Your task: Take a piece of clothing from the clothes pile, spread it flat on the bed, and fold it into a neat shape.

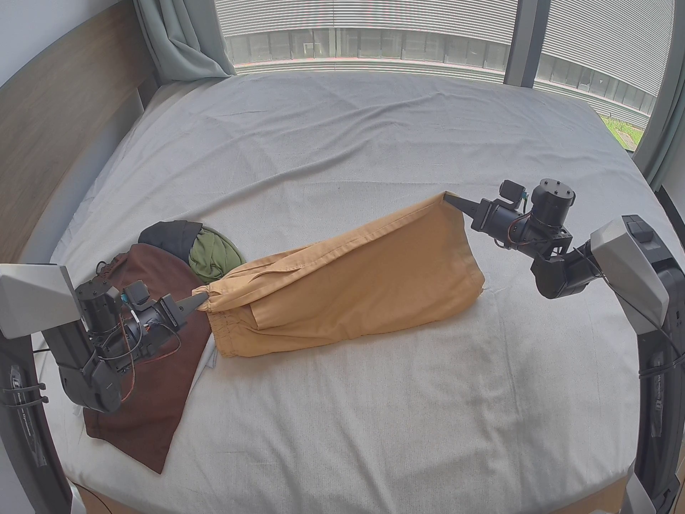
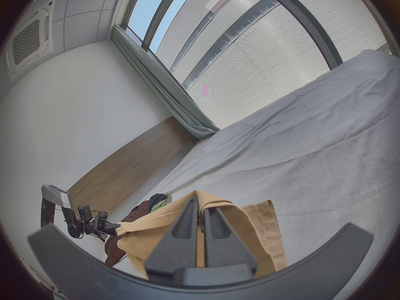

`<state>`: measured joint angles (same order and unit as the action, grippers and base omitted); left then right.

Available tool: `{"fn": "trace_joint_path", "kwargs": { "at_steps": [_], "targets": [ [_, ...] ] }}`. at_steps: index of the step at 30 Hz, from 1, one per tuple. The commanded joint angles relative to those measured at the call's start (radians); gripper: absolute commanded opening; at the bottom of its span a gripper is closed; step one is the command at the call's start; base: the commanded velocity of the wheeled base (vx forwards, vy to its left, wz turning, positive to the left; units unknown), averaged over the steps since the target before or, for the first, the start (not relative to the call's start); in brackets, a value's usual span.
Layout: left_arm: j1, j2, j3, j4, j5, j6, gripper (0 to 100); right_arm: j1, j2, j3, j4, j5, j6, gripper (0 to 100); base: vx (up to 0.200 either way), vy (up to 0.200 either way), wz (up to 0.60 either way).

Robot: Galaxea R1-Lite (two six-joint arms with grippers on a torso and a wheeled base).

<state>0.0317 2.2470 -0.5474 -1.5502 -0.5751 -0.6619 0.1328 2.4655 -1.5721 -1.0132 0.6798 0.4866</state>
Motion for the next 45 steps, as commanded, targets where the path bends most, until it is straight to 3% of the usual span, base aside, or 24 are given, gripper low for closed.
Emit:
{"fn": "trace_joint_path", "kwargs": {
  "at_steps": [1,13,30,31,33,34,45],
  "targets": [
    [-0.001,0.029,-0.026,-0.001,0.0,-0.005,0,0.002,0.053,-0.034,0.005,0.001,0.0,0,0.0,0.0,0.0],
    [-0.016,0.089,-0.088,-0.002,0.049,-0.025,0,0.004,0.101,-0.106,0.041,0.0,-0.002,0,0.0,0.0,0.0],
    [-0.015,0.117,-0.115,-0.002,0.05,-0.031,0,0.013,0.156,-0.178,0.058,-0.013,-0.003,0,0.0,0.0,0.0],
    [-0.015,0.117,-0.118,-0.002,0.05,-0.033,0,0.013,0.156,-0.18,0.059,-0.013,-0.003,100,0.0,0.0,0.0],
    [-0.013,0.115,-0.121,-0.002,0.05,-0.033,0,0.013,0.156,-0.187,0.059,-0.013,-0.002,100,0.0,0.0,0.0],
    [-0.012,0.115,-0.124,-0.002,0.05,-0.036,100,0.011,0.158,-0.201,0.059,-0.013,-0.003,100,0.0,0.0,0.0],
    [0.001,0.063,-0.143,-0.002,0.078,-0.084,100,0.011,0.136,-0.203,0.065,-0.031,-0.003,100,0.0,0.0,0.0]
  ]
}}
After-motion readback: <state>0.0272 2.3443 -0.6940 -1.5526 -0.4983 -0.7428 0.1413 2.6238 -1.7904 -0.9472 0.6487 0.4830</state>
